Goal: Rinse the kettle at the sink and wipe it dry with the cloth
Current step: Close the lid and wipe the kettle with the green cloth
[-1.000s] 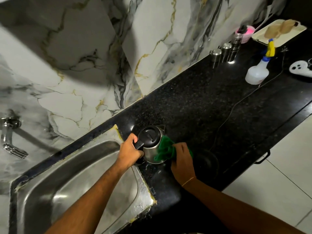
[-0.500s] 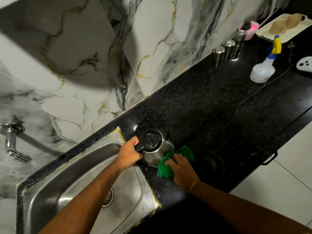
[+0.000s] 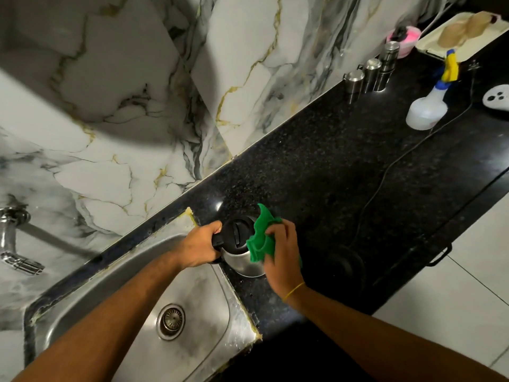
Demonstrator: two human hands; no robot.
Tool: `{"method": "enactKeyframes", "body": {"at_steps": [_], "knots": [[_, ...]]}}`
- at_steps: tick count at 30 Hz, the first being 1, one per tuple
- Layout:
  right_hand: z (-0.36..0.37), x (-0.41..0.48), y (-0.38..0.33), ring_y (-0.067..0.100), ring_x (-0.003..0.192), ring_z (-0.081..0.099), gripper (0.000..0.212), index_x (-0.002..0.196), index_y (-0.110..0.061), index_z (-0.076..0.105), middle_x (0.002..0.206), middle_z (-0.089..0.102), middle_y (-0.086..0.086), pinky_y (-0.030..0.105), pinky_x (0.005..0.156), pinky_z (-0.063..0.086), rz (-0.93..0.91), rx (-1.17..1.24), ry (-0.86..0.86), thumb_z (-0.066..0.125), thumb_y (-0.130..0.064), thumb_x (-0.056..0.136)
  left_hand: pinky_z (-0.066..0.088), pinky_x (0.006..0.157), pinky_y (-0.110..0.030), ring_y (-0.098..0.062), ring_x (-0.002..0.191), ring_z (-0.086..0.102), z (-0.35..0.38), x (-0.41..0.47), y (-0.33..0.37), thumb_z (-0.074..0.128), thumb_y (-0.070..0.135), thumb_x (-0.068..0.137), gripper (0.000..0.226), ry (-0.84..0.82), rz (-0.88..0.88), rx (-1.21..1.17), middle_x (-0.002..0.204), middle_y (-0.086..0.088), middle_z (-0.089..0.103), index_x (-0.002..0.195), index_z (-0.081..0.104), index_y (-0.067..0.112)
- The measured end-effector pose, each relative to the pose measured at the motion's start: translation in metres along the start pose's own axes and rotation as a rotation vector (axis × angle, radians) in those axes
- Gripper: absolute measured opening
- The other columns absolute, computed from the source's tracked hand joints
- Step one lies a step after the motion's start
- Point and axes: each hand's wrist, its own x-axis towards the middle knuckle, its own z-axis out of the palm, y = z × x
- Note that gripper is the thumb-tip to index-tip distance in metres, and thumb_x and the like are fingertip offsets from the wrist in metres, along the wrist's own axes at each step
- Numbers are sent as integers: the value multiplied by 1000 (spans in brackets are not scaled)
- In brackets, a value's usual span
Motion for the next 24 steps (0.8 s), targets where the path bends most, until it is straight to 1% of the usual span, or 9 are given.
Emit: {"method": "enactKeyframes", "body": {"at_steps": [2,6,10,12,14,16,19,21,24], "knots": [[0,-17,6,25,110,55,38,102,-21,52,129,45,1,48,94,52,-2,-87,-81,58,-5,68,56,70,-47,-24,81,69,-5,2,-1,85,12,67,37,-22,45,69,82,-7,69,89,55,17],[1,-46,20,16,101,50,38,98,-18,54,115,46,-2,42,89,51,2,-128,-222,60,3,67,56,65,-39,-16,77,67,-13,7,-7,87,16,71,41,-78,123,166,80,4,67,89,52,27],[0,-36,35,29,106,58,45,112,-7,56,116,54,10,54,98,51,325,95,-204,59,15,73,57,66,-45,-20,74,67,-17,12,-10,78,11,73,35,-71,181,240,78,1,67,89,50,24],[-3,-18,36,37,104,63,38,115,-6,55,110,62,20,61,97,50,479,252,-149,57,12,82,55,62,-43,-20,72,66,-18,15,-11,75,10,75,35,-75,212,286,74,3,64,88,47,25],[-4,0,34,35,98,67,24,109,-11,56,101,68,18,60,94,53,528,323,-110,58,3,90,51,56,-37,-20,68,64,-20,18,-11,70,8,76,36,-97,255,322,69,9,58,86,43,29],[-5,16,29,28,96,69,18,105,-17,58,98,71,9,51,90,56,509,310,-111,61,-4,92,42,51,-26,-11,60,57,-25,22,-10,66,8,76,41,-116,300,353,65,15,50,85,37,36],[-8,30,18,-6,89,65,30,101,-33,59,92,70,-15,20,82,52,407,287,-173,66,-6,89,27,47,-16,-1,51,44,-30,26,-8,64,9,77,53,-116,366,418,59,20,40,84,26,46],[-11,32,10,-6,93,65,32,103,-29,62,96,71,-14,21,85,53,355,262,-223,69,-3,86,30,49,-21,-6,54,43,-32,28,-8,65,10,77,56,-130,389,475,59,20,37,88,24,46],[-18,26,0,9,112,67,36,106,-10,66,111,71,1,24,101,52,183,295,-260,64,8,75,35,56,-28,-20,61,55,-34,33,-7,66,11,76,47,-136,417,542,63,14,44,96,33,38]]}}
